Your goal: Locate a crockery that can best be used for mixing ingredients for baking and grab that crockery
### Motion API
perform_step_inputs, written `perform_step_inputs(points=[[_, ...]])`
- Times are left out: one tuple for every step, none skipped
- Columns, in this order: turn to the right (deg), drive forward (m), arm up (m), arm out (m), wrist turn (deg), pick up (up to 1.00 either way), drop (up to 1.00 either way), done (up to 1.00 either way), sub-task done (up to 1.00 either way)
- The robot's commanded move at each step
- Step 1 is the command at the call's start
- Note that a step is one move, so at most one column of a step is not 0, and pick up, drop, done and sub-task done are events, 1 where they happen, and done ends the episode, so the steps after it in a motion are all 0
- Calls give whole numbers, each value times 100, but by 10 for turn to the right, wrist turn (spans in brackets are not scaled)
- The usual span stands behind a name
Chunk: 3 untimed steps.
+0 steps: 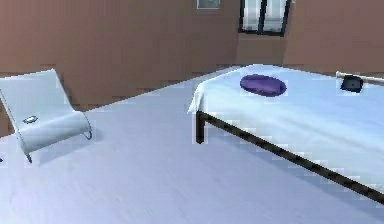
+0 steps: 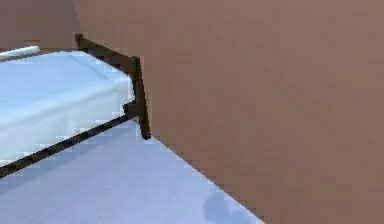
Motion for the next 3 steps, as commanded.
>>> perform_step_inputs(points=[[-450,0,0,0,0,0,0,0,0],[-420,0,0,0,0,0,0,0,0],[0,100,0,0,0,0,0,0,0]])
